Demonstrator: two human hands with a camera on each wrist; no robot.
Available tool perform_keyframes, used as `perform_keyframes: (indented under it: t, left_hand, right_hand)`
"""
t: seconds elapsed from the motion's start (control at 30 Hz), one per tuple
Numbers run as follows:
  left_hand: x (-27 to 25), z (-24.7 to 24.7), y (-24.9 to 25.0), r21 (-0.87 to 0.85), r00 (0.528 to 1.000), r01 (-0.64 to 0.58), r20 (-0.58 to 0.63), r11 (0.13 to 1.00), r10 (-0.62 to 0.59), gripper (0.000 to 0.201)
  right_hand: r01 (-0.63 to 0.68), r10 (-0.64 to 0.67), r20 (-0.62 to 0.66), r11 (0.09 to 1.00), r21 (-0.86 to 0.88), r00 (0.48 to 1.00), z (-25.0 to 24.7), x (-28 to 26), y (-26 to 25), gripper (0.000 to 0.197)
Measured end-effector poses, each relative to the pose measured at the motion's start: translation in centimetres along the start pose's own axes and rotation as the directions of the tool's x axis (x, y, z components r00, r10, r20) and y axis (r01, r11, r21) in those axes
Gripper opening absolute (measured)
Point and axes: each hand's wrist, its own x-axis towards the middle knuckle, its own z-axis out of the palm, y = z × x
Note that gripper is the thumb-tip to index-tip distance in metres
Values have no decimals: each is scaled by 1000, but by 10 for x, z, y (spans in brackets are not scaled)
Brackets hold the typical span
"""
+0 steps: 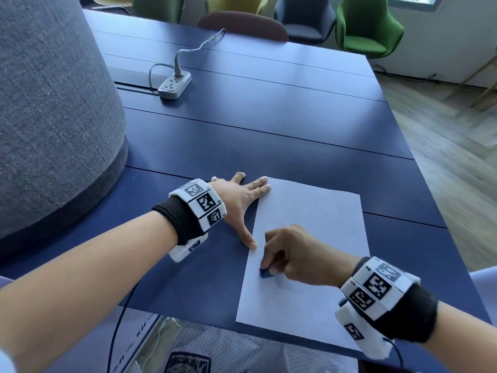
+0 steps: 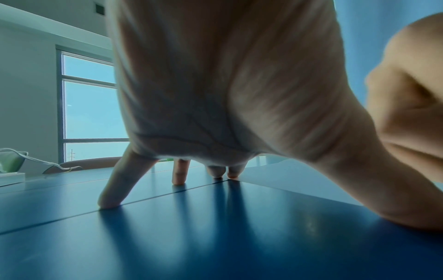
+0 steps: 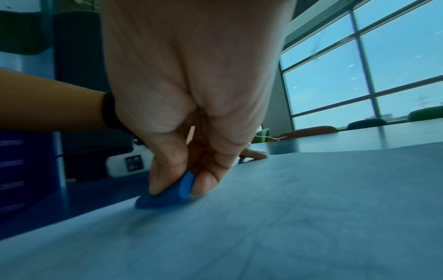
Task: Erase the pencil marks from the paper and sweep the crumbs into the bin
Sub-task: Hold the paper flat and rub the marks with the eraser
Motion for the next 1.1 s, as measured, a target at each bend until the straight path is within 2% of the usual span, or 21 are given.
perform_keyframes:
  t: [0.1,0.23,0.27,0.4,0.43,0.5,0.57,0.6,0.67,0.73,0.8,0.83,0.97,1.03,1.1]
  left_hand:
    - [-1,0,0,-2,1000,1,3,1000,-1,143]
    - [0,-1,0,1,1000,-6,5,1000,6,143]
    - [1,0,0,0,1000,-6,3,1000,6,143]
    - [0,0,-1,-11,1000,-6,-1,1000,6,144]
    - [0,0,-1,-9,1000,-7,2,1000,7,144]
    - [-1,0,0,-1,1000,-3,7,1000,3,144]
    - [-4,-1,2,12,1000,5,-9,1000,-4,144]
    - [-6,-1,6,26,999,-3,-34,1000,3,143]
    - [-13,0,15,75,991,-50,-117,996,59,133]
    - [-21,5,22,100,970,-129,-195,987,146,110]
    - [-28,11,23,68,959,-187,-205,980,197,90]
    - [-32,15,23,56,964,-193,-176,980,200,92]
    - [-42,24,27,118,988,-145,-35,982,150,135]
    - [-43,26,29,138,990,-133,-21,981,137,142]
    - [-42,26,28,135,991,-133,-15,982,136,143]
  right_hand:
    - [19,-14,167,999,-29,986,2,-5,-7,26]
    - [-14,14,30,999,29,999,1,3,-1,28]
    - [-8,7,33,999,41,999,2,0,-1,29]
    - [23,-13,243,999,-37,970,6,-15,-9,28]
    - [15,-10,224,1000,-21,975,3,-14,-8,27]
    - [-24,22,43,998,51,999,-6,-6,1,28]
    - [-67,78,-126,994,88,989,-14,1,14,25]
    - [-83,95,-159,994,76,983,-16,3,18,25]
    - [-108,113,-164,993,43,980,-16,5,23,24]
    - [-121,122,-157,993,19,980,-14,6,23,23]
    - [-127,126,-156,992,4,980,-14,7,24,22]
    - [-130,130,-152,991,8,980,-14,8,24,21]
    - [-135,139,-170,990,35,976,-17,13,25,21]
    - [-129,135,-164,990,50,977,-13,9,21,23]
    - [-82,84,-54,996,35,995,-3,-2,12,27]
